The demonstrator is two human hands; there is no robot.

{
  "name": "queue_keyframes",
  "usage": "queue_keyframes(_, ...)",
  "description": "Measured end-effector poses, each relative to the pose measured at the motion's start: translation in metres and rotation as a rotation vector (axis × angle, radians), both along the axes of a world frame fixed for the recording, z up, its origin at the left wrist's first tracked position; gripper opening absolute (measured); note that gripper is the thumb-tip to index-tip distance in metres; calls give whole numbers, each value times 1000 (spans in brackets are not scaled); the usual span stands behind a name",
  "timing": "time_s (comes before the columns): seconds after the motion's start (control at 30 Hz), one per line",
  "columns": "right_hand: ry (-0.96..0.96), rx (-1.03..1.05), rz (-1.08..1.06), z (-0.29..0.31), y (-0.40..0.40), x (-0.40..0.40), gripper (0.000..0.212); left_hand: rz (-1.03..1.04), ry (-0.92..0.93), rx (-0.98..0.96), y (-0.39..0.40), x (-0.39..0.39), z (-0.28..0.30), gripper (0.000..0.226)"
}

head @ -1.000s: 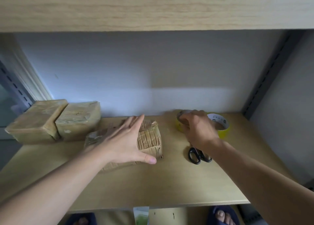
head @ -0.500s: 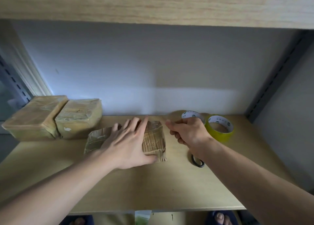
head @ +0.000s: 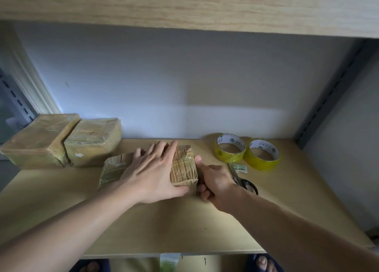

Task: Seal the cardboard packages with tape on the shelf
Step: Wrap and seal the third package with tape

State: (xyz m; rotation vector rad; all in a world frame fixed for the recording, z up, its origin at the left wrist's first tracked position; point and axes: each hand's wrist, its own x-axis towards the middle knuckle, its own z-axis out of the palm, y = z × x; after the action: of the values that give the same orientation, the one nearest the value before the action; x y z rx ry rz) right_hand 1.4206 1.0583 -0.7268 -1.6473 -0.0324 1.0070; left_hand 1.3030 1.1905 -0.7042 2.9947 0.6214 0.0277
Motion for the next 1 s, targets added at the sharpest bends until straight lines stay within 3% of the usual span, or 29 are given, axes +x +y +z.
queue_keyframes(0.1,-35,-8,-6,-4,1,-4,35,-1,-10,-8,-1,0,1,129)
queue_keyframes(0.17,-207,-75,-17,-6,4,-1,21,4,-13,-18,-1,-1,2,129)
queue_keyframes(0.23,-475,-162,-61,-1,6,4,29,11,-19,-30,0,-2,3,130)
queue_keyframes(0.3,-574,-131,-62,13,8,5,50,6,-27,-46,1,-3,4,131)
queue_keyframes(0.43,-456,-2,207,28,18,-1,70,-36,-129,-52,-3,-6,9,124)
queue_keyframes(0.53,-226,143,138,24,20,-1,92,-56,-218,-65,-2,-9,11,121)
queue_keyframes(0.6,-207,225,117,24,15,-4,85,-71,-260,-74,-3,-12,11,121)
queue_keyframes(0.7,-282,327,80,27,12,-2,55,-68,-344,-67,-9,-15,12,121)
queue_keyframes(0.8,-348,384,34,35,10,-3,49,-88,-408,-96,-11,-18,17,121)
queue_keyframes(0.93,-525,292,20,31,0,-1,47,-157,-422,-238,-6,-29,24,125)
queue_keyframes(1.0,-499,288,4,32,-5,2,49,-178,-468,-318,-3,-32,27,124)
